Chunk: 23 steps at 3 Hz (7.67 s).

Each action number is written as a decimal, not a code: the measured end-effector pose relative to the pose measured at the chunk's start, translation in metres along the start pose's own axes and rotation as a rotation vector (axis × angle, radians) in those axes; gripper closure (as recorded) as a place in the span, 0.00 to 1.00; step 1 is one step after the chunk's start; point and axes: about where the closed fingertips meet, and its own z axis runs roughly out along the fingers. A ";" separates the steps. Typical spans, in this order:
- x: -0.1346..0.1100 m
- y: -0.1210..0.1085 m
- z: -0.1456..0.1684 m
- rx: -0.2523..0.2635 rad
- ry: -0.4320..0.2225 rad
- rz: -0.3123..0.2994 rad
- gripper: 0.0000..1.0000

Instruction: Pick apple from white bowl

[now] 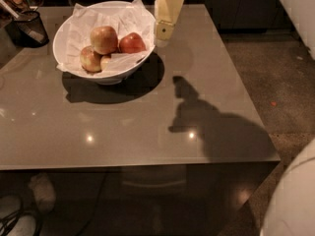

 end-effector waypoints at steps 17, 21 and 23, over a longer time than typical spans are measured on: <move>-0.132 -0.062 0.117 -0.150 -0.176 -0.029 0.34; -0.123 -0.054 0.141 -0.225 -0.188 0.001 0.29; -0.120 -0.051 0.151 -0.260 -0.205 0.013 0.26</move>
Offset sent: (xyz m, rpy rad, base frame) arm 0.0582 0.0888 -0.0179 -0.0828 0.1069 0.1634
